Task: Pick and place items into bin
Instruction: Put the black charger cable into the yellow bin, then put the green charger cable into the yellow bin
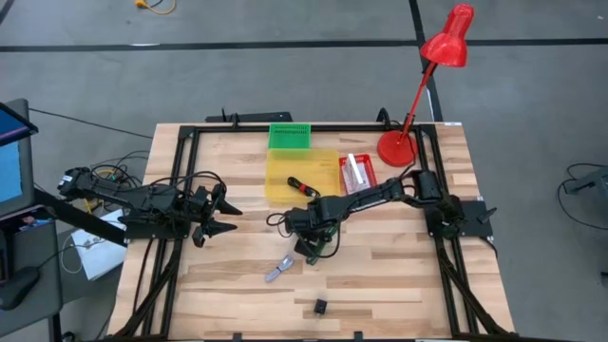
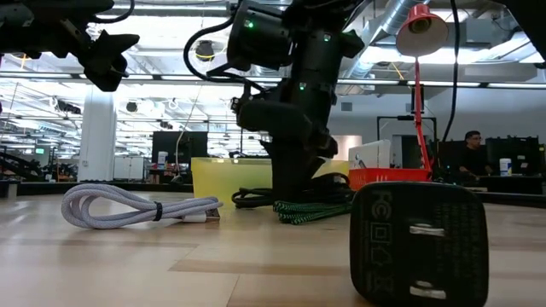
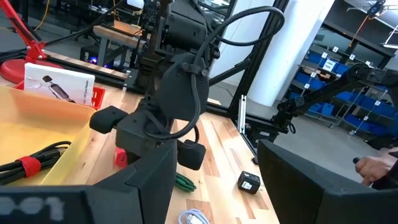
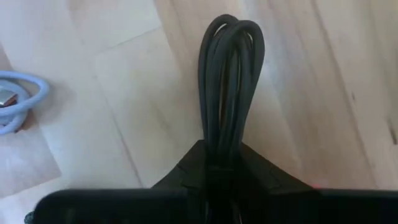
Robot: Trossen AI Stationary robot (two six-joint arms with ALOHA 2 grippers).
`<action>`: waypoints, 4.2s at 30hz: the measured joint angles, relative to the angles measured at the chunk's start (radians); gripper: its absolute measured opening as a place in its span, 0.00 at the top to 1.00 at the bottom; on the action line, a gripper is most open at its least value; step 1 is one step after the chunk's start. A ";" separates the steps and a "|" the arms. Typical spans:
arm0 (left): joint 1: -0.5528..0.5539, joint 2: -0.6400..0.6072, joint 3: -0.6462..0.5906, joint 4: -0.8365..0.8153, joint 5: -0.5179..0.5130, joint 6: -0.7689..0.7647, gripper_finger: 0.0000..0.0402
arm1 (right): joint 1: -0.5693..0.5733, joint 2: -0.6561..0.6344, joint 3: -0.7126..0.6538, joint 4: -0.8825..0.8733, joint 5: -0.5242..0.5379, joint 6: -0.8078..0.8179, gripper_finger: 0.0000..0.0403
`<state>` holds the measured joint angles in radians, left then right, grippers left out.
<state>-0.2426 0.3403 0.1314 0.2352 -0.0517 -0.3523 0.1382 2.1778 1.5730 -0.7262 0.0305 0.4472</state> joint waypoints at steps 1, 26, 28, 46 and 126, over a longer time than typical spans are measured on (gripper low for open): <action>0.000 0.000 0.000 0.000 0.000 0.000 0.47 | 0.002 0.001 0.009 -0.011 -0.005 0.012 0.90; 0.000 0.000 0.000 0.000 0.000 0.000 0.47 | -0.140 0.002 0.490 -0.342 0.260 -0.428 0.90; 0.000 0.000 0.000 0.000 0.000 0.000 0.47 | -0.174 0.002 0.491 -0.340 0.260 -0.484 0.90; 0.000 0.000 0.000 -0.005 0.000 0.000 0.47 | -0.300 0.003 0.463 -0.292 0.255 -0.419 0.47; 0.000 0.000 0.000 -0.009 0.000 0.000 0.47 | 0.173 -0.001 -0.008 -0.011 -0.004 -0.309 0.96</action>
<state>-0.2428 0.3401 0.1314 0.2264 -0.0517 -0.3523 0.3111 2.1772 1.5654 -0.7374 0.0267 0.1381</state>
